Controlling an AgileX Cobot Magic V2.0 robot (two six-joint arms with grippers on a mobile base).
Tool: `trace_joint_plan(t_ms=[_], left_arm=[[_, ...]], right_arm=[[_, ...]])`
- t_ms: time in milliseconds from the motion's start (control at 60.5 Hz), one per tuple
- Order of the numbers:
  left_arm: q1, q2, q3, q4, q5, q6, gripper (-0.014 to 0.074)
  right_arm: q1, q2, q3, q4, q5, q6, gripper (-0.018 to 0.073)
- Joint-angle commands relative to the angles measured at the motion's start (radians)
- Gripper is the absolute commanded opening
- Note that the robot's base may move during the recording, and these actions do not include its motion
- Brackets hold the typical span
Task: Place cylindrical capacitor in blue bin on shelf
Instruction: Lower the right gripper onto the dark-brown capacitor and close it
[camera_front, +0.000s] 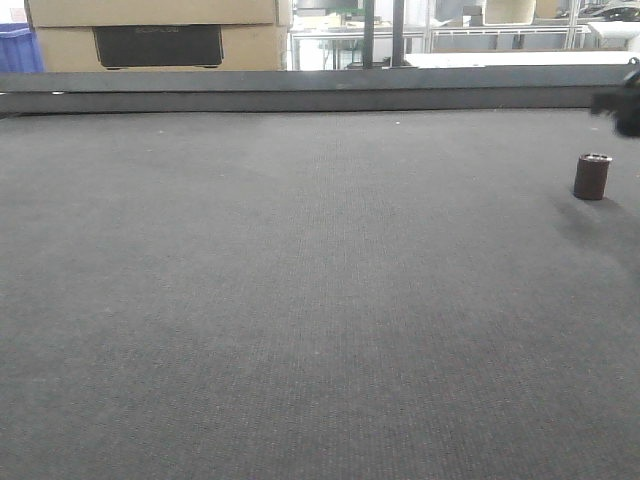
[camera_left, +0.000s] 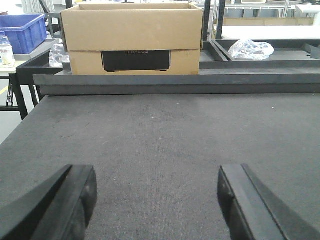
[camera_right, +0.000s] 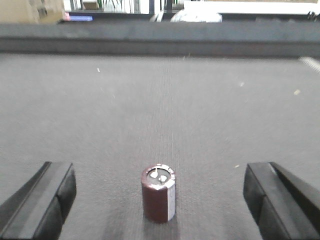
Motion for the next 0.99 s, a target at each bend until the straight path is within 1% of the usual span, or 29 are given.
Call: trace_joint_plan(t_ms=[0, 132, 281, 397, 612, 678, 728, 777, 860, 910, 976], left_arm=[[-0.006, 0.001, -0.008, -0.001, -0.011, -0.004, 0.0414], [-0.006, 0.001, -0.008, -0.001, -0.011, -0.004, 0.0414], [-0.006, 0.001, -0.008, -0.001, -0.011, -0.004, 0.0414], [-0.006, 0.001, -0.008, -0.001, -0.011, -0.004, 0.0414], [-0.006, 0.001, -0.008, -0.001, -0.007, -0.004, 0.0414], [-0.006, 0.001, -0.008, -0.001, -0.007, -0.004, 0.0414], [-0.006, 0.001, -0.008, -0.001, -0.007, -0.004, 0.0414], [-0.006, 0.001, -0.008, -0.001, -0.007, -0.004, 0.0414], [-0.006, 0.001, -0.008, -0.001, -0.007, -0.004, 0.0414], [-0.006, 0.001, -0.008, -0.001, -0.005, -0.004, 0.0414], [-0.006, 0.001, -0.008, -0.001, -0.005, -0.004, 0.0414]], right_arm=[[-0.003, 0.097, -0.077, -0.007, -0.049, -0.007, 0.0568], [-0.003, 0.211, -0.187, -0.005, -0.039, -0.007, 0.0568], [-0.003, 0.301, -0.291, -0.003, 0.002, -0.007, 0.0568], [-0.003, 0.344, -0.325, -0.003, 0.019, -0.007, 0.0568], [-0.003, 0.369, -0.331, -0.003, 0.041, -0.007, 0.0564], [-0.003, 0.369, -0.331, -0.003, 0.032, -0.007, 0.0520], [-0.003, 0.369, -0.331, -0.003, 0.026, -0.007, 0.0466], [-0.003, 0.369, -0.331, -0.003, 0.026, -0.007, 0.0370], [-0.003, 0.369, -0.331, -0.003, 0.028, -0.007, 0.0233], [-0.003, 0.369, -0.331, -0.003, 0.028, -0.007, 0.0132], [-0.003, 0.367, -0.331, -0.003, 0.028, -0.007, 0.0049]])
